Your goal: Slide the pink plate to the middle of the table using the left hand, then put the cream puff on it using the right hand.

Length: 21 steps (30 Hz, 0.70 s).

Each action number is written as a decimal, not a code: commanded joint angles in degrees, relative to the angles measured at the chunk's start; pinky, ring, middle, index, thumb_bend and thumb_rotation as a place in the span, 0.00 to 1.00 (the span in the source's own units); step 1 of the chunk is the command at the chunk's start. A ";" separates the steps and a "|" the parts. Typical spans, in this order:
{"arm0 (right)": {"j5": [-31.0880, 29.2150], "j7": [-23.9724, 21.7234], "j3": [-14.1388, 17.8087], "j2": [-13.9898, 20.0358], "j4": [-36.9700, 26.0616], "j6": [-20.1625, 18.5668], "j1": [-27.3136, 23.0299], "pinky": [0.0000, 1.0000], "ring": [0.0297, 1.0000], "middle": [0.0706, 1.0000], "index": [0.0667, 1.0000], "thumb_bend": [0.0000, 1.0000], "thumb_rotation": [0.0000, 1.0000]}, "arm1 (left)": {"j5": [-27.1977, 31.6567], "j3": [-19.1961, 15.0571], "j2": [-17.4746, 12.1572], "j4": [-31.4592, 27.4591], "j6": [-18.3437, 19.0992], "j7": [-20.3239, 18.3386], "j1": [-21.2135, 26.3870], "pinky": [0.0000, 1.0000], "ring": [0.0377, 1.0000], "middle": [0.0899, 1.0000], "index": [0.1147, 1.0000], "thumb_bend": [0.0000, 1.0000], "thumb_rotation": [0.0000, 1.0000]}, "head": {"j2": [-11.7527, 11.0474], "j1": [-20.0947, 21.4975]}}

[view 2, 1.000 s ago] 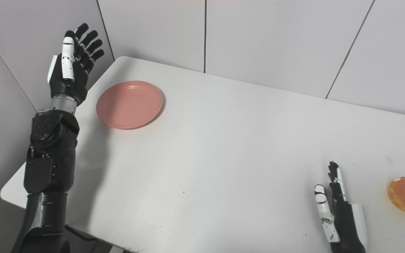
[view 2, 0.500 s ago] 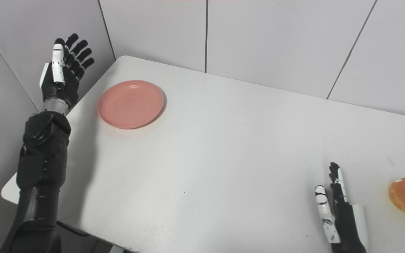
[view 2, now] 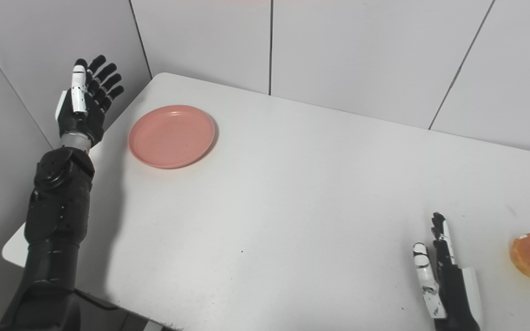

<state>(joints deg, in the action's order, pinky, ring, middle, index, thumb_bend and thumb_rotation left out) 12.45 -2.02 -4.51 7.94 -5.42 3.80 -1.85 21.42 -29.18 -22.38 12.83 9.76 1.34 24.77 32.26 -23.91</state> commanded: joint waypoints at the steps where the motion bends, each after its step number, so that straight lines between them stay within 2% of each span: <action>1: 0.39 -0.10 0.16 0.45 -1.01 -0.75 1.21 1.00 1.00 1.00 1.00 0.06 1.00 | -0.11 -0.01 -1.96 -0.27 -2.36 -0.02 2.15 0.86 0.86 0.85 0.84 0.40 1.00 | 0.13 0.09; 9: 0.47 -0.14 0.33 0.14 -1.87 -1.84 1.38 1.00 1.00 1.00 1.00 0.06 1.00 | -0.05 0.36 -1.70 4.84 -4.21 -0.82 2.59 0.88 0.87 0.86 0.85 0.38 1.00 | 0.39 0.16; 16: 0.68 -0.10 0.22 0.39 -1.75 -1.31 1.40 1.00 1.00 1.00 1.00 0.05 1.00 | -0.01 0.08 -1.63 10.53 -8.84 -1.38 3.31 0.85 0.87 0.85 0.83 0.38 1.00 | 0.57 0.12; 21: 0.38 -0.36 0.24 0.31 -2.26 -1.94 1.45 1.00 1.00 1.00 1.00 0.05 1.00 | 0.56 0.22 -1.90 13.51 -10.01 -2.01 3.81 0.86 0.87 0.85 0.84 0.39 1.00 | 0.80 0.12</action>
<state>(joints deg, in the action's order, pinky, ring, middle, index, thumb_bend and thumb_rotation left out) 12.93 -2.01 -4.48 7.97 -6.63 2.88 -0.96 21.23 -29.00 -22.36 26.96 2.25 0.09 25.94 33.05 -23.82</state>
